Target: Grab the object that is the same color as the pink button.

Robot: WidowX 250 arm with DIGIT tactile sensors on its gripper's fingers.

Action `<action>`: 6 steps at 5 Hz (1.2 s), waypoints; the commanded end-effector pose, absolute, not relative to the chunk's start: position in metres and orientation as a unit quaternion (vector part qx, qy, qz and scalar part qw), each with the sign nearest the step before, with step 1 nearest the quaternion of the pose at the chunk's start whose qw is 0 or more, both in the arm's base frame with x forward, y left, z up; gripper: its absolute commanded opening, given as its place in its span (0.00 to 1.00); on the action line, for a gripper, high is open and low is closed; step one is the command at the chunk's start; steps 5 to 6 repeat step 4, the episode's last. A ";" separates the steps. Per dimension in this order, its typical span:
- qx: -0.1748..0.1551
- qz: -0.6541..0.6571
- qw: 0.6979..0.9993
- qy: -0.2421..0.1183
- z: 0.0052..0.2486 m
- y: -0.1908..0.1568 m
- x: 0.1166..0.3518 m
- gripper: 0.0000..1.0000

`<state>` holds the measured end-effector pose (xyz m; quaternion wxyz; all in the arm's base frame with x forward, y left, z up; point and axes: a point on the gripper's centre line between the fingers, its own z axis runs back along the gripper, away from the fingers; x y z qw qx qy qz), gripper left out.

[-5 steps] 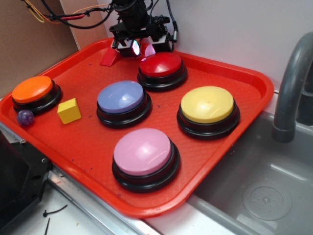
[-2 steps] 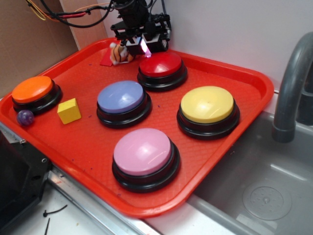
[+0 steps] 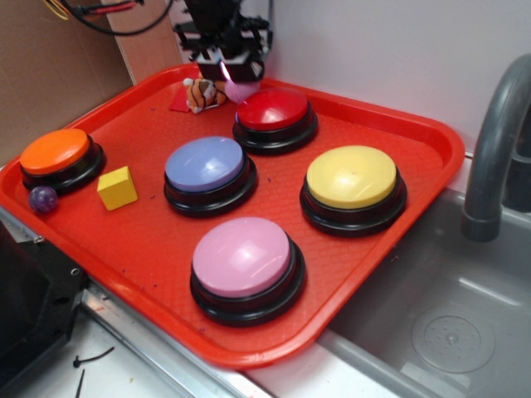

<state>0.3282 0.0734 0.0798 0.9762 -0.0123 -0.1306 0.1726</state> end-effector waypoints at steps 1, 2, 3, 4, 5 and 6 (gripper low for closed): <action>0.016 0.130 0.985 -0.116 0.185 0.084 0.301 0.00; 0.005 0.118 0.989 -0.090 0.213 0.073 0.274 0.00; -0.008 0.129 0.987 -0.096 0.234 0.074 0.242 0.00; -0.046 0.138 0.985 -0.093 0.242 0.075 0.220 0.00; -0.046 0.138 0.985 -0.093 0.242 0.075 0.220 0.00; -0.046 0.138 0.985 -0.093 0.242 0.075 0.220 0.00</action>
